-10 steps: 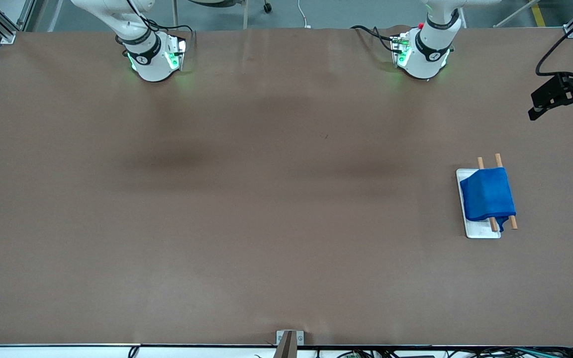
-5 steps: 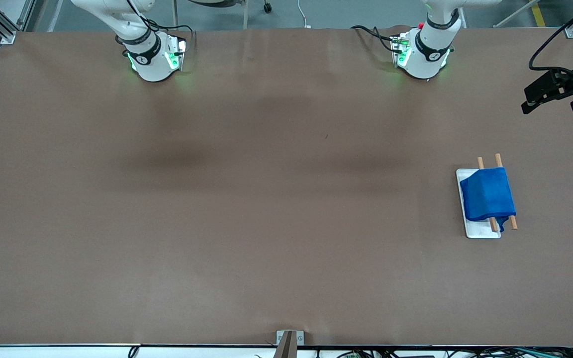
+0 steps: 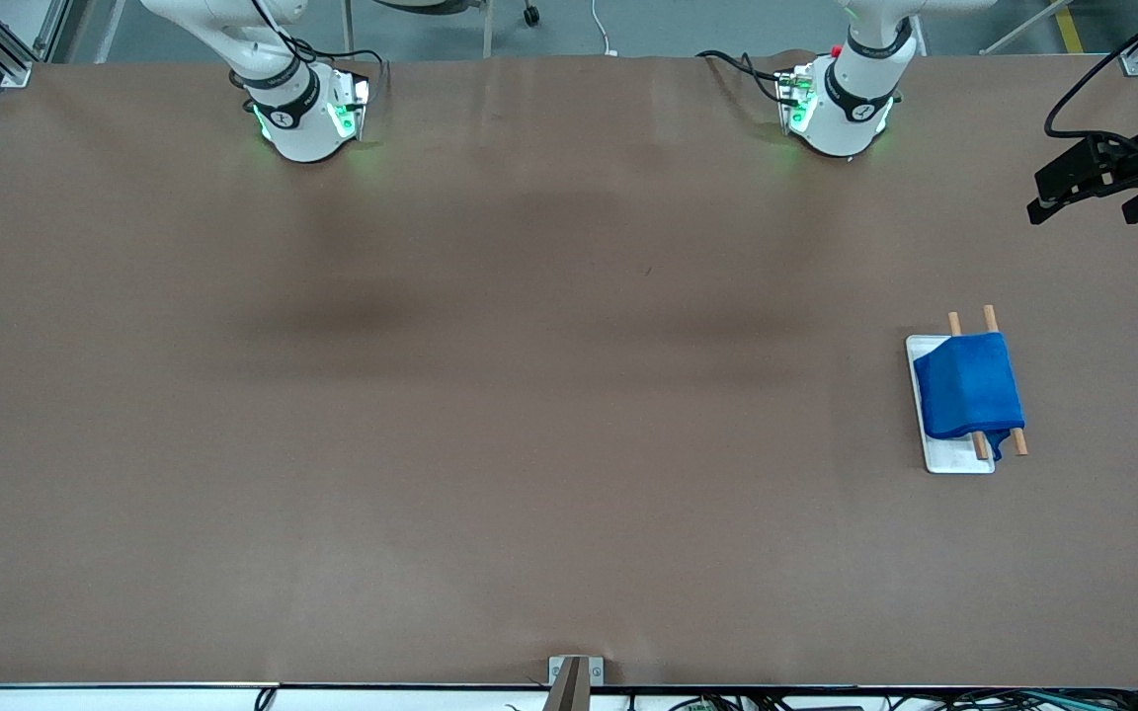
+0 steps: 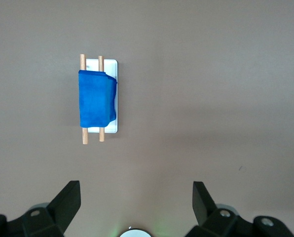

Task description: Right arm passes towel to left arm to hang

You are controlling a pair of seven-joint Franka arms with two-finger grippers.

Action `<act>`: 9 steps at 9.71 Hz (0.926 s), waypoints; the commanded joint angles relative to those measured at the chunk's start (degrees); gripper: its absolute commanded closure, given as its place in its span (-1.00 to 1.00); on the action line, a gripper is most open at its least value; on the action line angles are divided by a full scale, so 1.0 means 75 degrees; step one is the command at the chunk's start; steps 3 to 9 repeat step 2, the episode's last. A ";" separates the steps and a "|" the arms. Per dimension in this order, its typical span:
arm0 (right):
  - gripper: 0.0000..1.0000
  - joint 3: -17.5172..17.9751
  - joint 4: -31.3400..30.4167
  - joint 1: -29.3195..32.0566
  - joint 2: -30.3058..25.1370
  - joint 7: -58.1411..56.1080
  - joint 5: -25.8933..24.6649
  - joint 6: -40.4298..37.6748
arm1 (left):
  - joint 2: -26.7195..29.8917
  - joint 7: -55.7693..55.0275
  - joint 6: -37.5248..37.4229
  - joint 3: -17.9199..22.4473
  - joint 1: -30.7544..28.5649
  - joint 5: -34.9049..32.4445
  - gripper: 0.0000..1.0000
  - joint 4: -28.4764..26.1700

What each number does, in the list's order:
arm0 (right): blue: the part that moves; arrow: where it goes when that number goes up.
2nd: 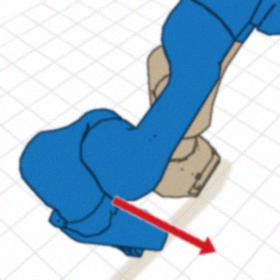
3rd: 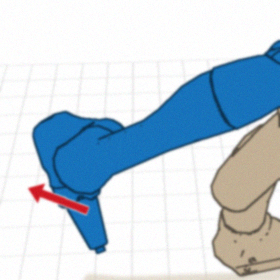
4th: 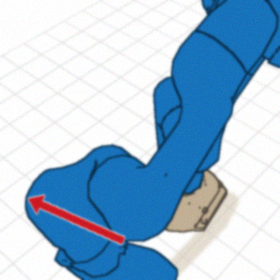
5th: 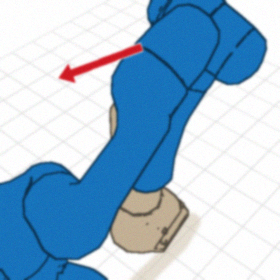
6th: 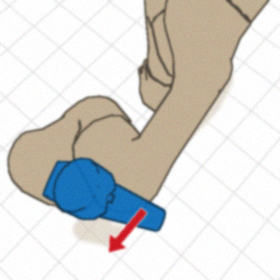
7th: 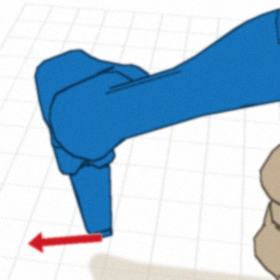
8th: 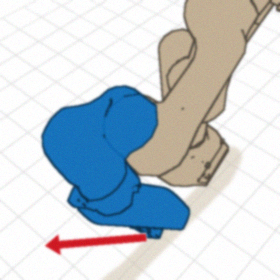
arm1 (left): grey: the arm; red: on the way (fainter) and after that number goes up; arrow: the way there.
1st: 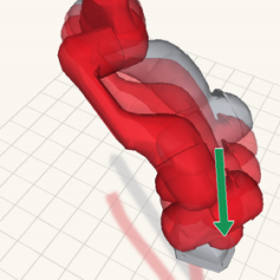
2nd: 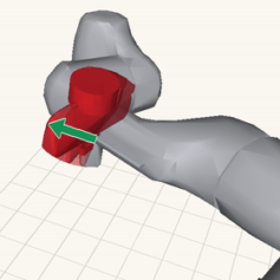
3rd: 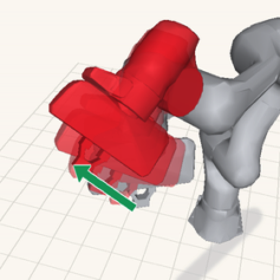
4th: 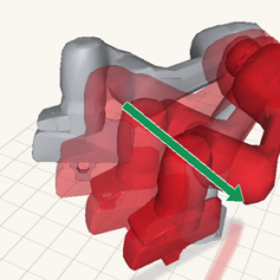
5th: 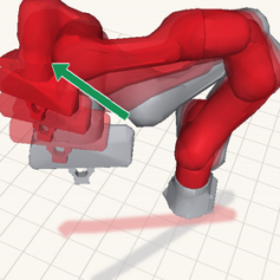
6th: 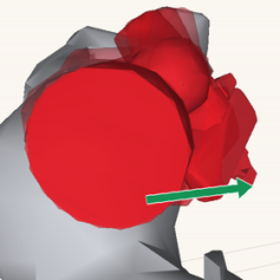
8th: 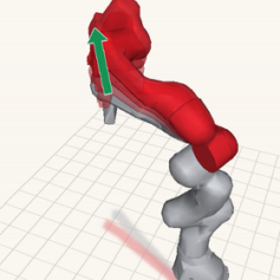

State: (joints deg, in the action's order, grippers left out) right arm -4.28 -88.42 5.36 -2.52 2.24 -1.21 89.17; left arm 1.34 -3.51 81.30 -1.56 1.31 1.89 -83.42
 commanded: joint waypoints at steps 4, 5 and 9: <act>-1.00 0.0032 -0.0222 0.0024 -0.0192 0.0123 -0.0026 0.0040 | 0.0021 0.0116 -0.0047 0.0033 -0.0022 0.0053 -1.00 -0.0268; -1.00 0.0032 -0.0222 0.0024 -0.0192 0.0123 -0.0026 0.0040 | 0.0021 0.0116 -0.0047 0.0033 -0.0022 0.0053 -1.00 -0.0268; -1.00 0.0032 -0.0222 0.0024 -0.0192 0.0123 -0.0026 0.0040 | 0.0021 0.0116 -0.0047 0.0033 -0.0022 0.0053 -1.00 -0.0268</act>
